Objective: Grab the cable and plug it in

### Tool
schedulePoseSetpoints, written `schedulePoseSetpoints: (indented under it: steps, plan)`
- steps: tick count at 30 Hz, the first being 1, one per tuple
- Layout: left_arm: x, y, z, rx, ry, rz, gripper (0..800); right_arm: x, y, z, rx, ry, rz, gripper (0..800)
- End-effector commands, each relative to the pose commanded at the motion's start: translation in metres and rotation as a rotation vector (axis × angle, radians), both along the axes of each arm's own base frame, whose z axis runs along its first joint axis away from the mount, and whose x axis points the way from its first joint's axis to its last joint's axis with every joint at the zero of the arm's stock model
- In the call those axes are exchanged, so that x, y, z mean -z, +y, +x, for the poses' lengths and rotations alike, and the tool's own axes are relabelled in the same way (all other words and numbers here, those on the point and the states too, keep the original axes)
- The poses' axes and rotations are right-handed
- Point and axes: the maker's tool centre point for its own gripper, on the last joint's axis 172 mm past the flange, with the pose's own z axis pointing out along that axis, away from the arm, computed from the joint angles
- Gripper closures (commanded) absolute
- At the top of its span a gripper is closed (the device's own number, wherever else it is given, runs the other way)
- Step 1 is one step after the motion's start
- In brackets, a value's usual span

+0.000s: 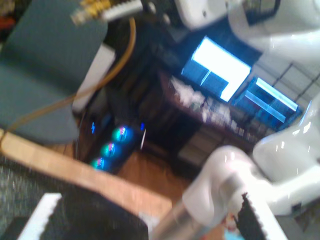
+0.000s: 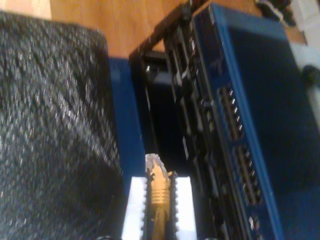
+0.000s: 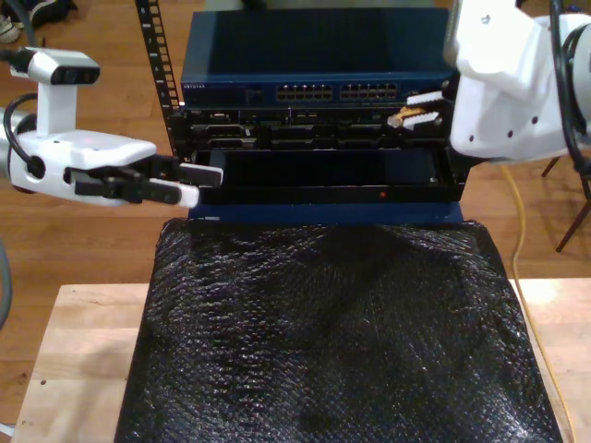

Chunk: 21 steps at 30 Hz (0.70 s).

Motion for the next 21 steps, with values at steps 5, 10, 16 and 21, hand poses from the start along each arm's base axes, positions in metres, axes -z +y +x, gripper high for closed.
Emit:
schedulePoseSetpoints:
  steps: [5, 10, 16, 21]
  plan:
    - [0.015, 0.010, -0.017, 0.041, -0.013, 0.110, 2, 0.027, -0.010, 0.004, 0.038, 0.064, -0.073, 800]
    - [0.029, 0.026, -0.032, 0.095, -0.064, 0.223, 2, 0.052, -0.014, 0.002, 0.045, 0.130, -0.121, 800]
    - [0.050, 0.050, -0.045, 0.143, -0.124, 0.363, 2, 0.074, -0.016, -0.005, 0.030, 0.198, -0.162, 800]
    - [0.066, 0.073, -0.055, 0.202, -0.207, 0.468, 1, 0.101, -0.025, -0.016, 0.050, 0.296, -0.214, 800]
